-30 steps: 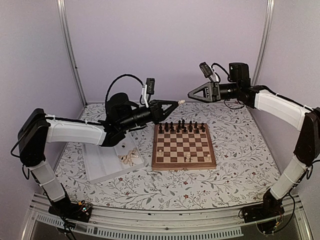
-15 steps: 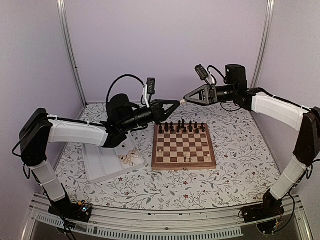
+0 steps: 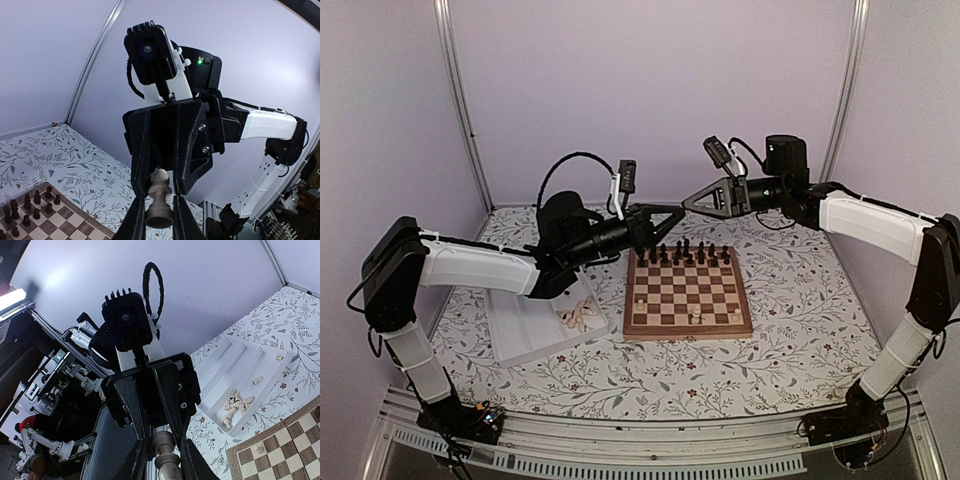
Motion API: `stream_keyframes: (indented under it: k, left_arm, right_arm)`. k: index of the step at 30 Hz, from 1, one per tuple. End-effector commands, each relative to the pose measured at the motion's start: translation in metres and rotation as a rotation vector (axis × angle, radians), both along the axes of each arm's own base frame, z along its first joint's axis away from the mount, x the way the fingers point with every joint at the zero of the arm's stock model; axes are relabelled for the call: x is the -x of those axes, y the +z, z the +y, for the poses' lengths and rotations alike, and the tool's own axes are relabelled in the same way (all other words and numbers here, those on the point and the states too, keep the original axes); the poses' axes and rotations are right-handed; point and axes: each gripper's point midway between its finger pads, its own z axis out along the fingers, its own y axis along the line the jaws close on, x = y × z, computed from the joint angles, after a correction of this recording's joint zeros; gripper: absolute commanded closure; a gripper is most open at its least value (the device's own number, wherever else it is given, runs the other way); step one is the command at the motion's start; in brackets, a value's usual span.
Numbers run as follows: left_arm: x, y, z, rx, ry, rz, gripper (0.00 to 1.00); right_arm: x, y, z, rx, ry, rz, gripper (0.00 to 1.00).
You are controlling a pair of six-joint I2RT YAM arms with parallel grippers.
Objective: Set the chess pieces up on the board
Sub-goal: Place the chess piece on the chessboard.
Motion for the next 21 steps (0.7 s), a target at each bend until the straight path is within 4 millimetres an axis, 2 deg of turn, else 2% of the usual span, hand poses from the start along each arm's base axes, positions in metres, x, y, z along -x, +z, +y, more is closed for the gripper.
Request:
stream_keyframes:
  k: [1, 7, 12, 14, 17, 19, 21]
  left_arm:
    - [0.008, 0.017, -0.006, 0.041, -0.018, -0.036, 0.88]
    - [0.009, 0.019, -0.008, 0.043, -0.016, -0.041, 0.88]
    - [0.007, 0.016, -0.008, 0.033, -0.005, -0.033, 0.84]
    - [0.004, 0.013, -0.007, 0.017, 0.02, -0.023, 0.76]
    - [-0.003, 0.008, -0.004, -0.034, 0.069, -0.008, 0.61]
    - [-0.003, 0.006, 0.001, -0.088, 0.095, -0.026, 0.53]
    - [-0.001, 0.006, 0.008, -0.153, 0.119, -0.065, 0.5]
  right_arm:
    - [0.008, 0.004, 0.001, -0.017, 0.021, -0.017, 0.77]
    - [0.01, 0.006, 0.001, -0.021, 0.025, -0.021, 0.84]
    - [0.012, 0.008, 0.0, -0.026, 0.028, -0.032, 0.96]
    - [0.012, 0.011, -0.001, -0.028, 0.026, -0.046, 1.0]
    - [0.009, 0.014, -0.004, -0.016, 0.009, -0.078, 1.0]
    - [0.001, 0.014, -0.011, 0.01, -0.028, -0.093, 1.0]
    - [-0.011, 0.012, -0.022, 0.052, -0.088, -0.138, 1.0]
